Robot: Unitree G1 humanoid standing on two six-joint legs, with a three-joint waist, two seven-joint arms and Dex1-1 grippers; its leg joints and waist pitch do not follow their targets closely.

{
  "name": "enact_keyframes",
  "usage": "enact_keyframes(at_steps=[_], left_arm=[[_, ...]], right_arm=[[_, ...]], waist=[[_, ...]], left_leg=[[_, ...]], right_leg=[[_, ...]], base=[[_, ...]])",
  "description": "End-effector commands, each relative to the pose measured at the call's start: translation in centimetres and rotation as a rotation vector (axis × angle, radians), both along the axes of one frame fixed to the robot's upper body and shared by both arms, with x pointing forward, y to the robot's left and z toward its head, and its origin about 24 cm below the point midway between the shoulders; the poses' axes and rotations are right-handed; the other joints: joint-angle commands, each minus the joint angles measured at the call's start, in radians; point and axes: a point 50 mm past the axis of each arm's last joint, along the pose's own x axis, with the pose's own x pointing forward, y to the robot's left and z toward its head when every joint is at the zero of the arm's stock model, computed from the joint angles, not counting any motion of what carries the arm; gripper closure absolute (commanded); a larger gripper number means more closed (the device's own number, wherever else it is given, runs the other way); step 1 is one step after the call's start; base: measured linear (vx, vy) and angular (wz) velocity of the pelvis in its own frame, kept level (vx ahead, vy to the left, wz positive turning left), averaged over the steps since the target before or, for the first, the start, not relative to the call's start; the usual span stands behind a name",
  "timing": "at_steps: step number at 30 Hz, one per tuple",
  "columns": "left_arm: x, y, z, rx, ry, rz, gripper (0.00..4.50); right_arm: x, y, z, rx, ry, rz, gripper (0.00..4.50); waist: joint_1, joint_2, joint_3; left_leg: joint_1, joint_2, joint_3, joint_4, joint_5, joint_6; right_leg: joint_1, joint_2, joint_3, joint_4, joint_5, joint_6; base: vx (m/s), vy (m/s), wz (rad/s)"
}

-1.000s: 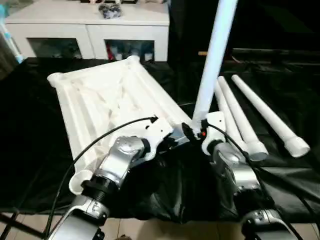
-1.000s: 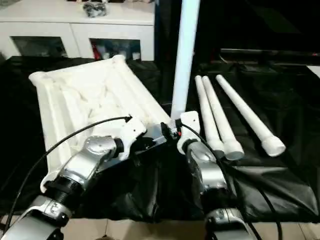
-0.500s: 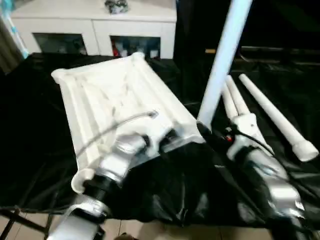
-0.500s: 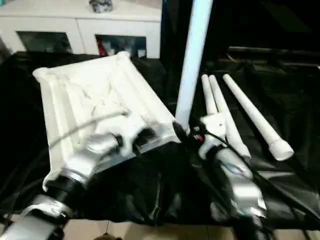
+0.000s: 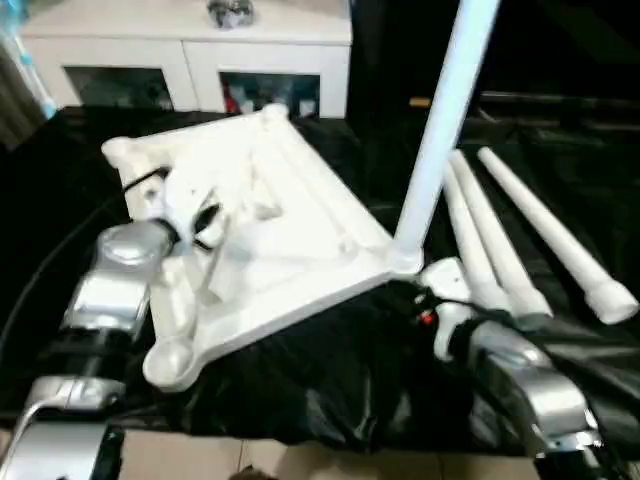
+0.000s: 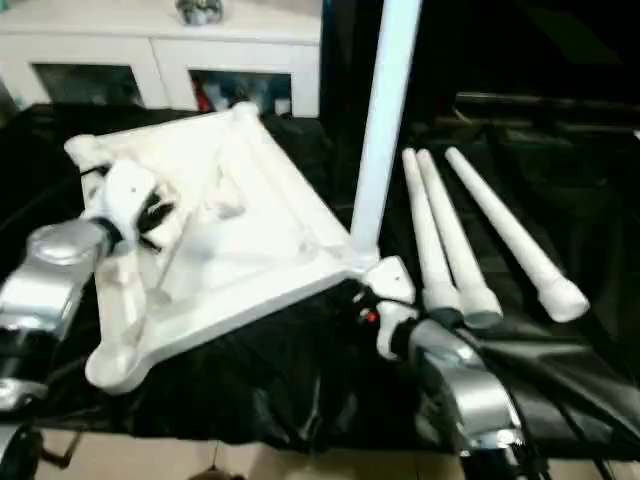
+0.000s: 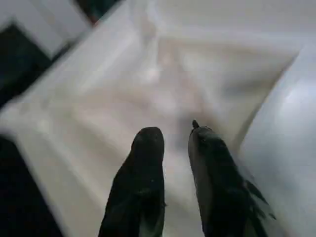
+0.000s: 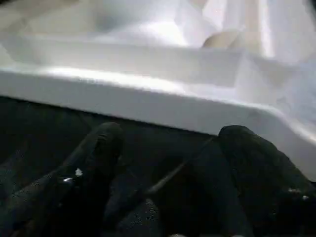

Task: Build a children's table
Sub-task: Rotate table base

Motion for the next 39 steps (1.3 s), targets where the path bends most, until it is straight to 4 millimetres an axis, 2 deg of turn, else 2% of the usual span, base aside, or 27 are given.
enact_keyframes(at_steps=[1, 2, 3, 4, 5, 6, 7, 11, 12, 13, 14, 15, 16, 17, 19, 20, 21, 23, 24, 25, 28, 30, 31, 32, 35, 36, 39], left_arm=[[-0.4, 0.8, -0.2, 0.048, 0.036, 0.033, 3.83], [-0.9, 1.4, -0.7, 0.074, 0.077, 0.05, 4.13], [-1.0, 1.6, -0.9, 0.082, 0.092, 0.052, 4.13], [-1.4, 1.9, -1.5, 0.101, 0.137, 0.058, 4.23], [-1.5, 1.9, -1.6, 0.107, 0.146, 0.057, 4.23], [-1.7, 2.1, -1.9, 0.116, 0.164, 0.06, 4.26], [-1.8, 2.2, -2.0, 0.123, 0.175, 0.063, 4.37], [-2.1, 2.4, -1.9, 0.153, 0.168, 0.091, 4.5], [-2.1, 2.4, -1.9, 0.15, 0.169, 0.088, 4.5], [-2.2, 2.0, -2.0, 0.137, 0.187, 0.056, 4.5], [-2.3, 1.7, -2.2, 0.127, 0.203, 0.03, 4.5], [-2.5, 1.2, -2.5, 0.115, 0.232, -0.014, 4.5], [-2.8, 0.7, -2.9, 0.108, 0.271, -0.067, 4.5], [-3.1, 0.1, -3.2, 0.118, 0.307, -0.132, 4.5], [-3.4, -0.3, -3.5, 0.135, 0.341, -0.201, 4.5], [-4.0, -0.9, -3.8, 0.147, 0.397, -0.288, 4.5], [-4.9, -1.5, -4.0, 0.163, 0.476, -0.405, 4.5], [-5.4, -1.8, -4.1, 0.176, 0.521, -0.476, 4.5], [-5.6, -1.9, -4.0, 0.176, 0.532, -0.501, 4.5], [-5.9, -2.1, -4.0, 0.177, 0.547, -0.534, 4.5], [-7.6, -3.5, -3.5, 0.14, 0.652, -0.732, 4.5], [-8.3, -4.6, -3.2, 0.102, 0.676, -0.824, 4.5], [-8.3, -4.9, -3.2, 0.091, 0.677, -0.836, 4.5], [-8.5, -5.9, -3.0, 0.046, 0.677, -0.876, 4.5], [-8.5, -7.4, -2.9, -0.013, 0.663, -0.906, 4.5], [-8.4, -8.3, -3.0, -0.027, 0.656, -0.915, 4.5], [-8.1, -9.3, -3.3, -0.022, 0.635, -0.908, 4.5]], right_arm=[[0.5, 0.2, -0.1, -0.036, 0.018, -0.012, 1.38], [0.8, 0.5, -0.1, -0.046, 0.028, -0.013, 1.59], [0.9, 0.7, -0.2, -0.047, 0.035, -0.012, 1.59], [1.1, 1.0, -0.4, -0.071, 0.04, -0.009, 1.69], [1.1, 1.0, -0.5, -0.077, 0.043, -0.008, 1.69], [1.2, 1.1, -0.7, -0.086, 0.047, -0.005, 1.76], [1.2, 1.2, -0.8, -0.092, 0.049, -0.003, 1.87], [1.6, 1.3, -1.1, -0.118, 0.049, -0.002, 2.25], [1.6, 1.3, -1.1, -0.118, 0.05, -0.003, 2.32], [1.8, 1.3, -1.1, -0.118, 0.052, -0.007, 2.43], [1.9, 1.3, -1.1, -0.118, 0.053, -0.009, 2.54], [2.0, 1.2, -1.2, -0.119, 0.053, -0.014, 2.63], [2.2, 1.2, -1.3, -0.123, 0.053, -0.022, 2.7], [2.4, 1.2, -1.4, -0.126, 0.054, -0.027, 2.7], [2.6, 1.2, -1.5, -0.13, 0.054, -0.031, 2.98], [3.0, 1.3, -1.6, -0.125, 0.052, -0.047, 2.98], [3.5, 1.3, -1.7, -0.121, 0.043, -0.067, 3.18], [3.9, 1.4, -1.7, -0.123, 0.033, -0.073, 3.18], [4.0, 1.4, -1.7, -0.123, 0.031, -0.075, 3.38], [4.1, 1.5, -1.7, -0.122, 0.03, -0.077, 3.46], [4.9, 2.0, -1.4, -0.108, 0.018, -0.077, 3.65], [5.3, 2.4, -1.3, -0.106, 0.007, -0.069, 3.77], [5.4, 2.4, -1.3, -0.106, 0.005, -0.068, 3.85], [5.6, 2.6, -1.3, -0.107, 0.002, -0.062, 4.01], [5.8, 3.0, -1.2, -0.099, -0.002, -0.054, 4.26], [5.9, 3.2, -1.1, -0.097, -0.004, -0.049, 4.35], [6.0, 3.6, -1.1, -0.094, -0.008, -0.045, 4.43]], waist=[[0.001, 0.014, -0.058], [0.002, 0.013, -0.058], [0.004, 0.011, -0.059], [0.002, 0.011, -0.057], [0.002, 0.013, -0.056], [0.003, 0.011, -0.057], [0.004, 0.013, -0.057], [0.006, 0.003, -0.058], [0.007, 0.005, -0.058], [0.007, 0.004, -0.058], [0.006, -0.004, -0.058], [0.009, 0.002, -0.056], [0.007, -0.003, -0.055], [0.007, 0.0, -0.055], [0.008, -0.001, -0.054], [0.008, -0.004, -0.054], [0.007, -0.002, -0.052], [0.001, -0.003, -0.047], [0.003, -0.003, -0.048], [0.004, -0.002, -0.049], [0.0, -0.005, -0.05], [-0.002, -0.004, -0.051], [-0.004, -0.006, -0.052], [-0.004, -0.008, -0.054], [-0.007, -0.007, -0.056], [-0.009, -0.011, -0.055], [-0.01, -0.014, -0.056]], left_leg=[[0.014, 0.067, -0.034, -0.069, -0.212, 0.019], [0.015, 0.067, -0.035, -0.07, -0.219, 0.015], [0.017, 0.066, -0.035, -0.07, -0.217, 0.013], [0.013, 0.066, -0.037, -0.072, -0.22, 0.01], [0.016, 0.066, -0.035, -0.071, -0.226, 0.007], [0.017, 0.067, -0.034, -0.071, -0.227, 0.006], [0.017, 0.066, -0.035, -0.071, -0.226, 0.003], [0.012, 0.068, -0.035, -0.071, -0.203, 0.009], [0.013, 0.067, -0.035, -0.071, -0.205, 0.009], [0.014, 0.067, -0.035, -0.071, -0.21, 0.009], [0.014, 0.067, -0.034, -0.071, -0.207, 0.012], [0.015, 0.067, -0.034, -0.071, -0.21, 0.011], [0.015, 0.067, -0.033, -0.071, -0.212, 0.012], [0.016, 0.068, -0.033, -0.072, -0.219, 0.009], [0.017, 0.068, -0.035, -0.075, -0.235, 0.003], [0.02, 0.07, -0.036, -0.076, -0.244, -0.001], [0.017, 0.071, -0.039, -0.079, -0.253, -0.007], [0.021, 0.069, -0.035, -0.081, -0.277, -0.021], [0.026, 0.07, -0.035, -0.081, -0.287, -0.026], [0.026, 0.07, -0.037, -0.081, -0.293, -0.029], [0.02, 0.069, -0.036, -0.083, -0.276, -0.03], [0.023, 0.067, -0.031, -0.08, -0.262, -0.031], [0.019, 0.066, -0.033, -0.08, -0.247, -0.029], [0.02, 0.067, -0.03, -0.078, -0.231, -0.026], [0.019, 0.065, -0.028, -0.074, -0.198, -0.019], [0.018, 0.065, -0.026, -0.073, -0.195, -0.018], [0.014, 0.065, -0.028, -0.072, -0.187, -0.009]], right_leg=[[0.039, -0.087, 0.064, -0.065, -0.146, -0.184], [0.039, -0.087, 0.064, -0.064, -0.149, -0.186], [0.039, -0.087, 0.064, -0.063, -0.146, -0.187], [0.041, -0.089, 0.064, -0.061, -0.154, -0.191], [0.037, -0.089, 0.065, -0.065, -0.163, -0.188], [0.037, -0.09, 0.065, -0.065, -0.164, -0.189], [0.038, -0.09, 0.066, -0.064, -0.158, -0.192], [0.043, -0.093, 0.065, -0.059, -0.129, -0.194], [0.042, -0.093, 0.066, -0.059, -0.134, -0.194], [0.042, -0.094, 0.066, -0.061, -0.149, -0.193], [0.042, -0.095, 0.066, -0.062, -0.154, -0.194], [0.04, -0.098, 0.067, -0.063, -0.173, -0.193], [0.039, -0.096, 0.067, -0.065, -0.181, -0.191], [0.038, -0.096, 0.068, -0.065, -0.195, -0.19], [0.036, -0.098, 0.068, -0.068, -0.225, -0.181], [0.034, -0.101, 0.069, -0.07, -0.243, -0.179], [0.035, -0.104, 0.07, -0.07, -0.269, -0.177], [0.03, -0.096, 0.07, -0.073, -0.285, -0.177], [0.028, -0.099, 0.071, -0.074, -0.291, -0.176], [0.03, -0.101, 0.072, -0.073, -0.294, -0.177], [0.034, -0.099, 0.072, -0.066, -0.269, -0.184], [0.032, -0.094, 0.072, -0.062, -0.233, -0.194], [0.037, -0.096, 0.071, -0.058, -0.216, -0.2], [0.038, -0.097, 0.071, -0.056, -0.198, -0.204], [0.04, -0.094, 0.07, -0.051, -0.15, -0.223], [0.041, -0.093, 0.07, -0.05, -0.147, -0.226], [0.047, -0.095, 0.069, -0.051, -0.15, -0.224]], base=[[0.0, 0.0, 0.0], [0.0, 0.0, 0.0], [0.0, 0.0, 0.0], [0.0, 0.0, 0.0], [0.0, 0.0, 0.0], [0.0, 0.0, 0.0], [0.0, 0.0, 0.0], [0.0, 0.0, 0.0], [0.0, 0.0, 0.0], [0.0, 0.0, 0.0], [0.0, 0.0, 0.0], [0.0, 0.0, 0.0], [0.0, 0.0, 0.0], [0.0, 0.0, 0.0], [0.0, 0.0, 0.0], [0.0, 0.0, 0.0], [0.0, 0.0, 0.0], [0.0, 0.0, 0.0], [0.0, 0.0, 0.0], [0.0, 0.0, 0.0], [0.0, 0.0, 0.0], [0.0, 0.0, 0.0], [0.0, 0.0, 0.0], [0.0, 0.0, 0.0], [0.0, 0.0, 0.0], [0.0, 0.0, 0.0], [0.0, 0.0, 0.0]])
